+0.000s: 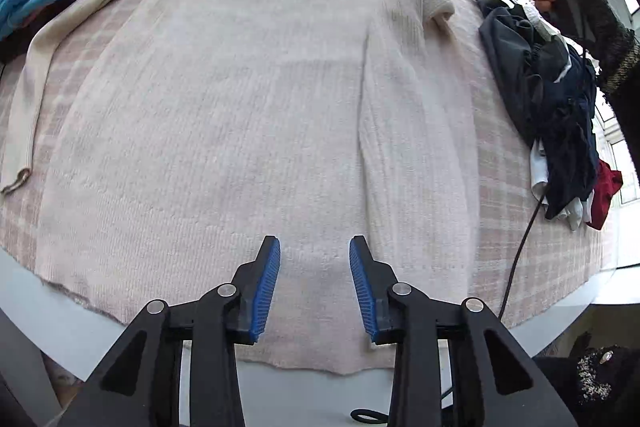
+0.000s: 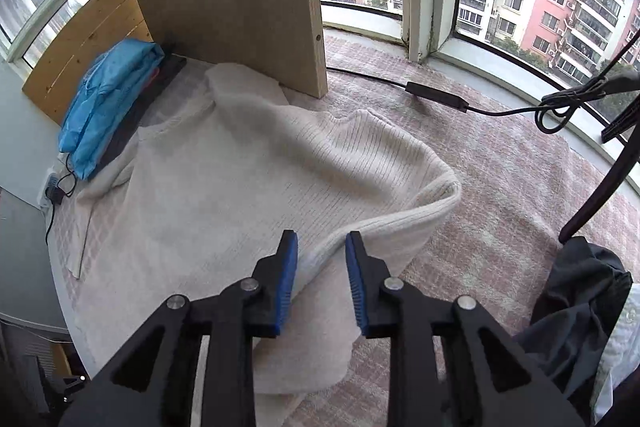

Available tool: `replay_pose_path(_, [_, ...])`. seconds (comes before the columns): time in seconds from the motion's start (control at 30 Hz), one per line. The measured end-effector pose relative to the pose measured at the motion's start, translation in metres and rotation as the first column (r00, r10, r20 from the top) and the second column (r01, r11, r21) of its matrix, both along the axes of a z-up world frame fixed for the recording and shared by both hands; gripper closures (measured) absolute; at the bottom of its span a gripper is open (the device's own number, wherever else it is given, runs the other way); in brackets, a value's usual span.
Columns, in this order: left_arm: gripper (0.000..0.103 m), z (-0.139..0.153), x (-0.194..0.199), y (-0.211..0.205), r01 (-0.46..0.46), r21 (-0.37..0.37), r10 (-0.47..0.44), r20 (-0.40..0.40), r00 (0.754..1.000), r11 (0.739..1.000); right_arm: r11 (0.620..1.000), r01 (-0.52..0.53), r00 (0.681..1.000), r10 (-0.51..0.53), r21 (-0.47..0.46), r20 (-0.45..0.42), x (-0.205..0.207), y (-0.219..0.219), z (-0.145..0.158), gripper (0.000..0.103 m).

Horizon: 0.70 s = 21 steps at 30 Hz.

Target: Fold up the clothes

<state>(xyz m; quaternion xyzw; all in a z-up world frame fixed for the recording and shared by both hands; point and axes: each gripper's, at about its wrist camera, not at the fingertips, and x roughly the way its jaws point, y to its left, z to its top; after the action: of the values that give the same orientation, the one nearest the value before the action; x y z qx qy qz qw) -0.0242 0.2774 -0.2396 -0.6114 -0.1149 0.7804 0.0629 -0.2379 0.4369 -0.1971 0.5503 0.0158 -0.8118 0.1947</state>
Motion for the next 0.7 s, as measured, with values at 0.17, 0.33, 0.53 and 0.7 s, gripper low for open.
replay_pose_path(0.17, [0.052, 0.014, 0.013, 0.044, 0.143, 0.080, -0.137, -0.069, 0.988, 0.986, 1.000, 0.013, 1.000, -0.013, -0.013, -0.012, 0.028, 0.023, -0.004, 0.062])
replay_pose_path(0.33, [0.050, 0.005, 0.024, 0.096, 0.339, 0.016, -0.337, -0.056, 0.940, 0.941, 0.998, -0.056, 0.998, 0.056, -0.011, 0.007, 0.070, 0.025, -0.023, 0.062])
replay_pose_path(0.53, [0.066, -0.004, 0.019, 0.085, 0.338, 0.027, -0.335, -0.064, 0.940, 0.941, 0.987, -0.088, 0.996, 0.087, 0.135, 0.009, 0.081, 0.014, -0.054, 0.062])
replay_pose_path(0.7, [0.098, 0.004, 0.016, 0.041, 0.224, 0.197, -0.218, -0.051, 0.975, 0.955, 0.999, -0.026, 0.999, 0.025, 0.048, 0.025, 0.077, 0.030, -0.060, 0.093])
